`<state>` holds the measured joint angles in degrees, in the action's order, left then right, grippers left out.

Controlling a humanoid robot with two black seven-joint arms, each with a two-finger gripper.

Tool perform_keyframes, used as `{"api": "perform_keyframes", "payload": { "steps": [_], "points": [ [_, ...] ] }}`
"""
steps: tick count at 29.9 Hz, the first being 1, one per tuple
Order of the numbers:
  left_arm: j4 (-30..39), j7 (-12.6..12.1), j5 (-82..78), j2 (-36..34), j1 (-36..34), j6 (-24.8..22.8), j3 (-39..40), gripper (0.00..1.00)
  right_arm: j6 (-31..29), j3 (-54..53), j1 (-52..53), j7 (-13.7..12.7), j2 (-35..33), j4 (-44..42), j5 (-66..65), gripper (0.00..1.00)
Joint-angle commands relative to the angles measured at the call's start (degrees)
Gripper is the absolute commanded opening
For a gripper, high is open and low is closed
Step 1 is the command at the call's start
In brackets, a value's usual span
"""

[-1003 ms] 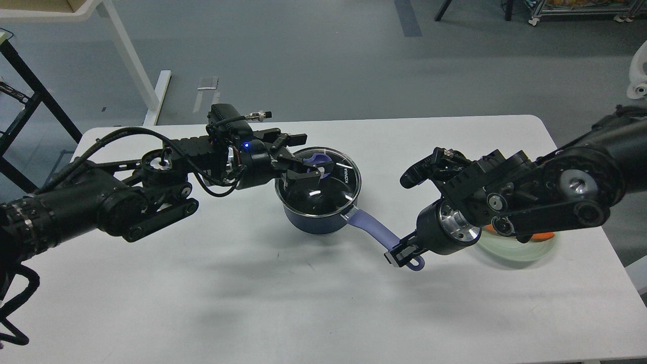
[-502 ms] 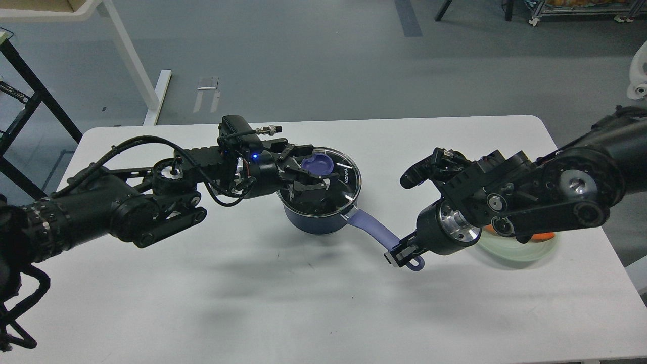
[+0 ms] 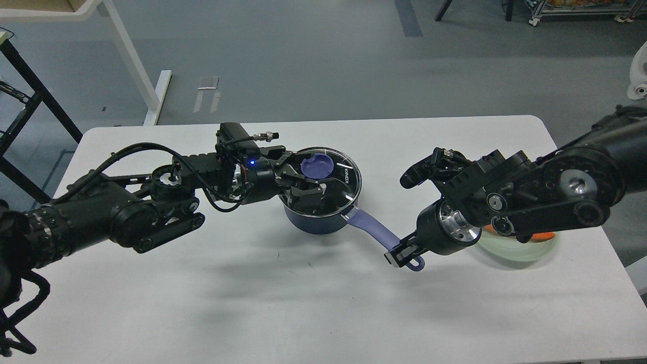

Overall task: Open pot lid
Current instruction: 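Close the left gripper on the purple lid knob, then lift the glass lid off the pot with the left gripper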

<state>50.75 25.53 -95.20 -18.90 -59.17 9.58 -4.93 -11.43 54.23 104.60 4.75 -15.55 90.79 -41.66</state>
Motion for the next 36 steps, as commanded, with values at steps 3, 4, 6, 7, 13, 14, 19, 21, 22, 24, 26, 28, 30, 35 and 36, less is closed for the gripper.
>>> {"api": "perform_keyframes", "payload": {
  "steps": [3, 4, 6, 7, 13, 14, 19, 21, 22, 24, 26, 28, 30, 35, 36],
  "points": [
    [-2.0, 0.0, 0.0, 0.2, 0.1, 0.1, 0.0, 0.65, 0.0, 0.0, 0.0, 0.0, 0.0, 0.0, 0.0, 0.19],
    [-2.1, 0.1, 0.0, 0.4, 0.1, 0.0, 0.0, 0.62, 0.0, 0.0, 0.0, 0.0, 0.0, 0.0, 0.1, 0.19],
    [-2.1, 0.2, 0.0, 0.4, 0.0, 0.1, 0.0, 0.56, 0.0, 0.0, 0.0, 0.0, 0.0, 0.0, 0.2, 0.19],
    [-2.1, 0.3, 0.0, 0.4, 0.0, 0.0, 0.0, 0.53, 0.0, 0.0, 0.0, 0.0, 0.0, 0.0, 0.2, 0.19],
    [-1.4, 0.6, 0.3, 0.0, 0.0, 0.1, 0.2, 0.44, 0.0, 0.0, -0.1, 0.0, 0.0, -0.1, 0.4, 0.19],
    [-1.1, 0.9, 0.4, -0.4, 0.0, 0.1, 0.2, 0.44, 0.0, 0.0, -0.1, 0.0, 0.0, -0.1, 0.4, 0.19],
    [1.4, 2.5, 5.8, -4.0, -1.2, 0.4, 1.1, 0.44, 0.0, -0.1, -0.1, 0.0, -0.4, -0.1, 0.4, 0.19],
    [2.2, 2.5, 7.6, -6.6, -2.7, 0.3, 1.0, 0.44, 0.0, 0.0, -0.1, 0.0, -0.4, -0.1, 0.4, 0.19],
    [2.9, 2.5, 8.0, -8.1, -3.1, 0.3, 1.0, 0.44, 0.0, 0.0, -0.1, 0.0, -0.5, -0.1, 0.4, 0.19],
    [4.1, 2.5, 8.2, -11.5, -3.3, 0.3, 1.0, 0.44, 0.0, 0.0, -0.1, 0.0, -0.6, -0.1, 0.4, 0.19],
    [4.8, 2.5, 8.2, -15.2, -3.2, 0.0, 0.6, 0.44, 0.0, 0.0, -0.1, 0.0, -0.6, -0.1, 0.4, 0.19],
    [4.7, 2.5, 8.3, -18.6, -2.8, -0.1, 0.1, 0.44, 0.0, 0.0, -0.1, 0.0, -0.5, -0.1, 0.4, 0.19],
    [4.4, 2.5, 8.4, -21.9, -1.7, -0.1, -0.1, 0.44, 0.0, -0.1, -0.1, 0.0, -0.5, -0.1, 0.4, 0.19],
    [4.2, 2.5, 8.3, -28.4, 6.5, 1.6, -1.4, 0.45, 0.0, 0.0, -0.1, 0.0, -0.6, -0.1, 0.4, 0.19],
    [4.2, 2.5, 8.4, -28.9, 8.2, 2.4, -1.4, 0.45, 0.0, 0.0, -0.1, 0.0, -0.7, -0.1, 0.4, 0.19]
  ]
}}
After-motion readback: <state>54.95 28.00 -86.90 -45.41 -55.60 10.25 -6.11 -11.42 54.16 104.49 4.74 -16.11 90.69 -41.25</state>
